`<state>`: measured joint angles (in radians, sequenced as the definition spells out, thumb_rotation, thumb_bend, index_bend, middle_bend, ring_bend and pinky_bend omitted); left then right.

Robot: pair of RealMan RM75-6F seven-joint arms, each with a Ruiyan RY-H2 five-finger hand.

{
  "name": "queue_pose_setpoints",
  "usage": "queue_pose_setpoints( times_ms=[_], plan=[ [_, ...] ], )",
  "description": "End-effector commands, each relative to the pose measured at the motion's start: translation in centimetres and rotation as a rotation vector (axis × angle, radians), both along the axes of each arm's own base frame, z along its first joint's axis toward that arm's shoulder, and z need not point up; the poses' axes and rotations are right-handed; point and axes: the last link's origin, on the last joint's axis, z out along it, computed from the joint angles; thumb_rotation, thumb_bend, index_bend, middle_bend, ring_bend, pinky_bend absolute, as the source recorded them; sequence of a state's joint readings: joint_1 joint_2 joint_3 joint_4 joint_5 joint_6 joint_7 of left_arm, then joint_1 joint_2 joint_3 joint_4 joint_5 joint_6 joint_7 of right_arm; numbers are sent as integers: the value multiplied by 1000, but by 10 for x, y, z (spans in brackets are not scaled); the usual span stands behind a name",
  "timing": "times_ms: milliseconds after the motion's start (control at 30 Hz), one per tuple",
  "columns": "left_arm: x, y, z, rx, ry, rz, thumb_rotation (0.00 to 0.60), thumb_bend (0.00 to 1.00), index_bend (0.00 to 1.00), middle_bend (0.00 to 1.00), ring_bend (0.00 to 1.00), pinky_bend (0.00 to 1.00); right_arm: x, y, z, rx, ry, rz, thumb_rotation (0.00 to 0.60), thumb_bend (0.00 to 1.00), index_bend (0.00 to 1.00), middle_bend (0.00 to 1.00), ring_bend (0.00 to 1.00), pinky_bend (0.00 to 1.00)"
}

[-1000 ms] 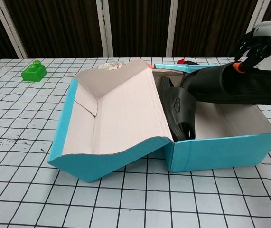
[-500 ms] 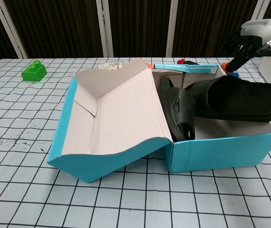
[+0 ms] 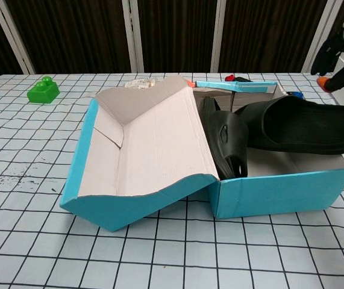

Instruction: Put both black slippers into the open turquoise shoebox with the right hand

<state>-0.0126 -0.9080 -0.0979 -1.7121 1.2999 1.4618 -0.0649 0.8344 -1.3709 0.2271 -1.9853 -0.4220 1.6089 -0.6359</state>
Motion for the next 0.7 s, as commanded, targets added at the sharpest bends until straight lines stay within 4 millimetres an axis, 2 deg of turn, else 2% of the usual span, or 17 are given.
queue_pose_setpoints(
  times_ms=[33,200,533,700],
  plan=[
    [1,-1,0,1,1,-2,600,367,97,0,0,17,-13,1,-6,7,-11,-4,600,483,477,395,534,839],
    [1,-1,-1,-1,2,-5,600,367,98,0,0,17,-21,1,-12,8,-16,8,600,484,538,460,604,903],
    [0,0,-1,-1,5,-1,600,367,99,0,0,17,-31,3,-23,39,14,-16,600,484,557,465,611,910],
    [1,1,-2,-9,5,-3,600,367,99,0,0,17,-28,7,-26,60,7,-8,600,484,559,484,632,934]
  ],
)
